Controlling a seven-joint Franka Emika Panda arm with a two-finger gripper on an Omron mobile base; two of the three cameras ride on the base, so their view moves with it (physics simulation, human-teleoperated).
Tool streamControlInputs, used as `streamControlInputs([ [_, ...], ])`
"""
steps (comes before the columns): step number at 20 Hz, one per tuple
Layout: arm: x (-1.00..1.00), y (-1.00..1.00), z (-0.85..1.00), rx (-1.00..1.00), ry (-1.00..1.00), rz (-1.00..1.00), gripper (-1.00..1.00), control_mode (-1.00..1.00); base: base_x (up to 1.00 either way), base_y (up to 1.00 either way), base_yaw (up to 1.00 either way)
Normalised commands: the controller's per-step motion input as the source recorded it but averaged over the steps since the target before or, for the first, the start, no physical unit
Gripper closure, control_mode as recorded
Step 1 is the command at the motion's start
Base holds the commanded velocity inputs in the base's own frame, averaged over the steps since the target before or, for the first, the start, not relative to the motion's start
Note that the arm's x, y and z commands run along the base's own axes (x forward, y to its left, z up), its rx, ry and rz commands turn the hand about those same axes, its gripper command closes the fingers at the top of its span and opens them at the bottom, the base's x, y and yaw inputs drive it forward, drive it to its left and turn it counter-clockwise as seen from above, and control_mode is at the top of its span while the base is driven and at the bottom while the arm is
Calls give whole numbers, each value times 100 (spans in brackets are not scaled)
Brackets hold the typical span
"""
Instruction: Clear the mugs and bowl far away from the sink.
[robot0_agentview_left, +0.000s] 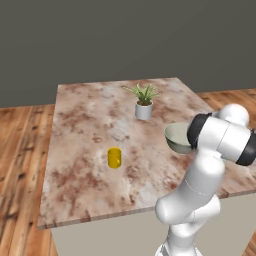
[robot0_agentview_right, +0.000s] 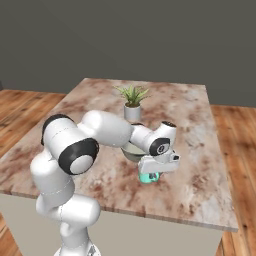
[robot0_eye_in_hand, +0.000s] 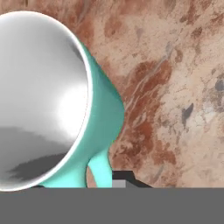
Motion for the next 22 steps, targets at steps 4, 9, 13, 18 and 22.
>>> streamControlInputs([
  [4, 0, -50, 0, 0, -6, 0, -100, -100, 0, 0, 0],
  [9, 0, -46, -29, 0, -4, 2, -100, -100, 0, 0, 0],
  [13, -4, -42, -26, 0, -5, 7, -100, -100, 0, 0, 0],
  [18, -16, -9, 60, 3, -11, 11, -100, -100, 0, 0, 0],
  [22, -8, 0, 95, 0, -6, 13, -100, -100, 0, 0, 0],
])
